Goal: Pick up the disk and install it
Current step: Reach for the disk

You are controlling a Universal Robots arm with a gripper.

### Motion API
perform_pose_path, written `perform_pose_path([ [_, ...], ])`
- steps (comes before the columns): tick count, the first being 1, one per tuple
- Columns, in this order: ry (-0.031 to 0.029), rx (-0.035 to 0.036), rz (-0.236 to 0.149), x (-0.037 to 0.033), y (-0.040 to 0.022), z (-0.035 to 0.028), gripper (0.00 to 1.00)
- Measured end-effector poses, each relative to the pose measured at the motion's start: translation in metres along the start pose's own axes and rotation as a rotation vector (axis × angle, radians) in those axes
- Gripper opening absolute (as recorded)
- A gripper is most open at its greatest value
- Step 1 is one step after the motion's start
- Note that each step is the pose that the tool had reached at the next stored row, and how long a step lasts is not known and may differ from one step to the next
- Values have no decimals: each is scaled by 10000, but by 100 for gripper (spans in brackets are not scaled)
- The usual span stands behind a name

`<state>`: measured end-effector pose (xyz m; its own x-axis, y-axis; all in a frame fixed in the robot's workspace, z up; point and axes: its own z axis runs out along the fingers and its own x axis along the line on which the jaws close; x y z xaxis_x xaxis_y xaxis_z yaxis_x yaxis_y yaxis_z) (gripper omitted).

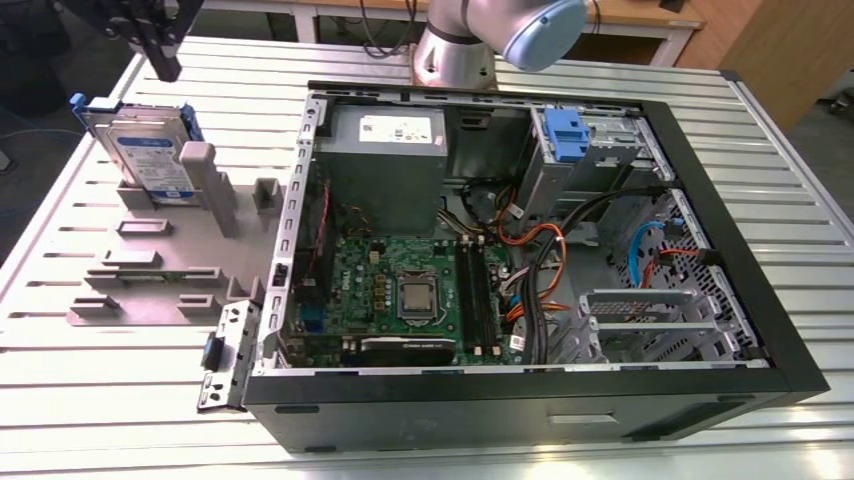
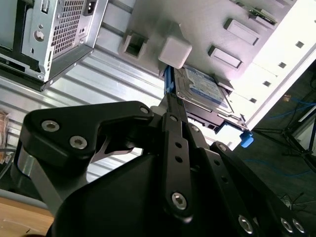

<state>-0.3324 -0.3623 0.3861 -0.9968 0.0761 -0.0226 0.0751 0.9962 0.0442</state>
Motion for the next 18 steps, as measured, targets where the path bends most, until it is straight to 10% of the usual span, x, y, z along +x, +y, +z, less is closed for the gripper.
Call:
perform_pose_path([
  [7, 3, 66, -30, 95, 69, 6, 11],
  [11, -9, 297, -79, 124, 118, 12, 11],
  [14, -32, 619, -112, 147, 151, 20, 11],
  [18, -33, 662, -158, 200, 192, 25, 11],
])
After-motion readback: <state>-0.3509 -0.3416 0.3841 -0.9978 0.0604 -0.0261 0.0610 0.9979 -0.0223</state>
